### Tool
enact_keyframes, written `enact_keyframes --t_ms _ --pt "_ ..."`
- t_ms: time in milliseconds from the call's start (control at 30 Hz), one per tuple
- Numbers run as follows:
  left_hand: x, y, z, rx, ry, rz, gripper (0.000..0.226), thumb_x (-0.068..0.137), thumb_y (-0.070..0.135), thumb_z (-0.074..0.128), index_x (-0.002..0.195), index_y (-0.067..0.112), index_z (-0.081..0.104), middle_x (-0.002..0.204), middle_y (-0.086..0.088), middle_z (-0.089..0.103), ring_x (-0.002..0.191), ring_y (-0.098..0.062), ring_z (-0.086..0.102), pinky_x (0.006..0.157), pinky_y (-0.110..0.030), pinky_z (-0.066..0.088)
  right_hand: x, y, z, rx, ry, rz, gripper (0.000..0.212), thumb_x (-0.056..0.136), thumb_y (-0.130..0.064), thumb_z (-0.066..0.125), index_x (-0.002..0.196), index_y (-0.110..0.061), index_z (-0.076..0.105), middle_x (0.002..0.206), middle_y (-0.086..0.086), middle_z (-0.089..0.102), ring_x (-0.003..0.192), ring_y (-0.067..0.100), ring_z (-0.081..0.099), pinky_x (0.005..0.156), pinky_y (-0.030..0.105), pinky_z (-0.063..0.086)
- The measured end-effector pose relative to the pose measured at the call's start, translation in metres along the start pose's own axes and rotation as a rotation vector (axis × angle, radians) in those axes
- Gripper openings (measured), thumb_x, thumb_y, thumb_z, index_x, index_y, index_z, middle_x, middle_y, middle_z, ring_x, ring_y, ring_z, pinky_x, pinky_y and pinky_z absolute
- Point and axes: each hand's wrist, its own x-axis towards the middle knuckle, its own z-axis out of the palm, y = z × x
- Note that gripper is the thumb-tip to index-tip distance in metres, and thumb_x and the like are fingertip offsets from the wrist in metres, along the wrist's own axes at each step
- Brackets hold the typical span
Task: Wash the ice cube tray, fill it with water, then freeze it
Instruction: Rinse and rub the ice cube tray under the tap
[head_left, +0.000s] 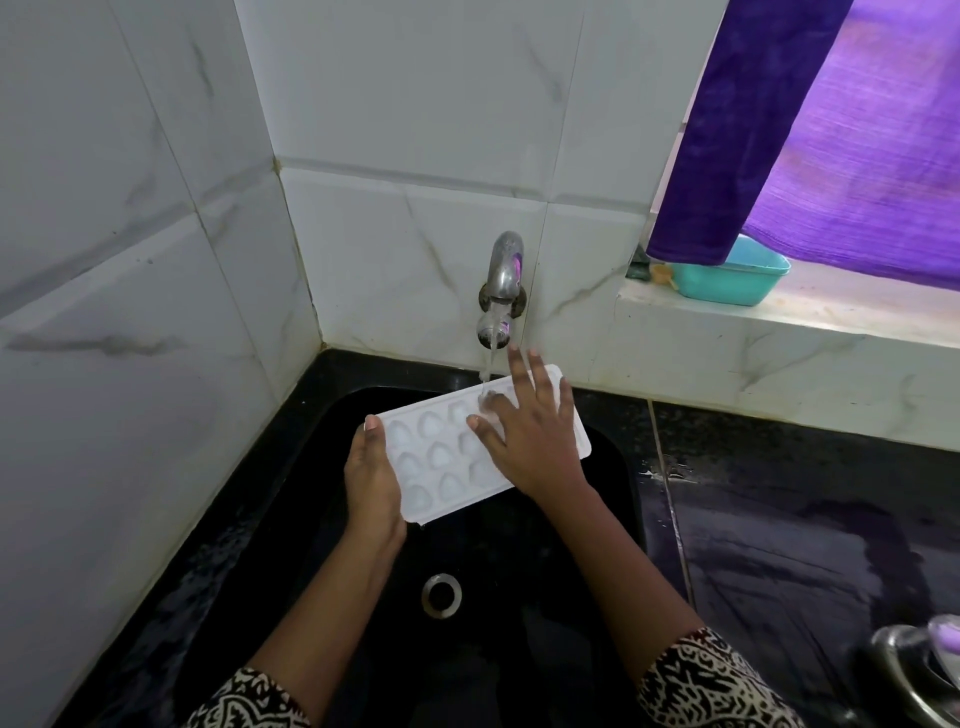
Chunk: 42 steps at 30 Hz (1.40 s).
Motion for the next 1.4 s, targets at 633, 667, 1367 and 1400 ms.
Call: enact_keyframes --t_ms 633,667,1367,1400 --pt "0.004 0.0 0.004 0.037 0.046 0.05 0.024 0.099 0.051 0.044 0.098 0.037 0.063 0.105 0.0 0.07 0.092 -0.019 0.07 0.075 -0.038 0.059 -0.002 -0.004 0.012 -0.01 -0.013 0.006 0.049 0.094 -0.057 0.032 0.126 -0.025 0.052 0.159 -0.003 -0.008 0.145 0.017 -0.013 0.114 0.052 -0.005" --pt "0.004 0.002 0.003 0.037 0.05 0.059 0.024 0.099 0.051 0.044 0.096 0.037 0.063 0.104 0.0 0.07 0.09 -0.018 0.07 0.071 -0.035 0.058 -0.004 -0.004 0.014 -0.005 -0.027 -0.014 0.052 0.094 -0.058 0.031 0.129 -0.024 0.05 0.159 -0.004 -0.01 0.145 0.017 -0.014 0.115 0.052 -0.005" --pt "0.002 0.004 -0.001 0.038 0.059 0.094 0.023 0.099 0.049 0.045 0.097 0.036 0.063 0.103 0.003 0.07 0.089 -0.014 0.07 0.065 -0.029 0.056 -0.004 0.008 0.002 0.023 0.037 -0.039 0.043 0.095 -0.055 0.032 0.115 -0.028 0.06 0.159 -0.004 -0.005 0.145 0.017 -0.011 0.114 0.05 -0.006" --pt "0.001 0.003 0.0 0.037 0.056 0.092 0.023 0.099 0.049 0.045 0.095 0.036 0.064 0.102 0.003 0.071 0.088 -0.014 0.07 0.065 -0.028 0.056 -0.003 0.009 0.0 0.027 0.039 -0.008 0.042 0.096 -0.054 0.032 0.112 -0.028 0.061 0.159 -0.003 -0.004 0.146 0.018 -0.01 0.114 0.049 -0.006"
